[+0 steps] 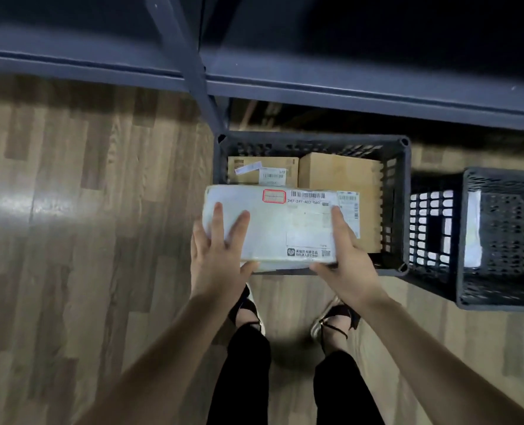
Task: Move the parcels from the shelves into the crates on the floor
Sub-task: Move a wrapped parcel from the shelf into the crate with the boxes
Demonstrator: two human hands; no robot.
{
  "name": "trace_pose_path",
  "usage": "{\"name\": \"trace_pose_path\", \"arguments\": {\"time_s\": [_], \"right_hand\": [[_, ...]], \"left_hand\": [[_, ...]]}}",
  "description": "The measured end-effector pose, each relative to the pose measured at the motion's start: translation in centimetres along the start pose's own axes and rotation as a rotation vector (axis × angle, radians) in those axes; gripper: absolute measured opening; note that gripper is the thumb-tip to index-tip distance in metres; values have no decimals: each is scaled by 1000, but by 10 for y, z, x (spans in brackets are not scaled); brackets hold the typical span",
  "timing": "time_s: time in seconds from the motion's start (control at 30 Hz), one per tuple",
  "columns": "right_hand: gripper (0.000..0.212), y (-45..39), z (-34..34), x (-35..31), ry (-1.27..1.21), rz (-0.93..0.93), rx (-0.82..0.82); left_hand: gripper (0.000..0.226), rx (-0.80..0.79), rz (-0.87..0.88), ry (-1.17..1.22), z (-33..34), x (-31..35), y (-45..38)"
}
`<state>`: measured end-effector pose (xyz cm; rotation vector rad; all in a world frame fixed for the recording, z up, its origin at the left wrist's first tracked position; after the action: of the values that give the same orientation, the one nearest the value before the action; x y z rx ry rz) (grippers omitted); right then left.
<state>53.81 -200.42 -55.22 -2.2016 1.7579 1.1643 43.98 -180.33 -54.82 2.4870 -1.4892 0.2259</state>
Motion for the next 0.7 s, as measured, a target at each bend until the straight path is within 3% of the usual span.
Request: {"name": "trace_pose_path", "arguments": {"time_s": [0.17,0.4,0.7], "right_hand": [[104,1,22,39,17,13,16],[97,-4,29,51,40,-5,-21],[86,-16,59,37,17,-67,-21]], "left_hand": [[86,-113,-5,46,43,10,4],[89,-38,97,26,58,-4,-5],[82,-80,-127,166,68,-27,-1]]}}
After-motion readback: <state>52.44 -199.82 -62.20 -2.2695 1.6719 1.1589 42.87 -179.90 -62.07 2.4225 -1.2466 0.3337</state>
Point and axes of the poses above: each hand's wrist, its own y-axis away from the middle knuckle, its own z-axis out of the palm, x = y × z, the point moved 2 cm from there along -y, towards the middle knuckle, and after that the axes turned 15 degrees about x, right-handed, at the moved point
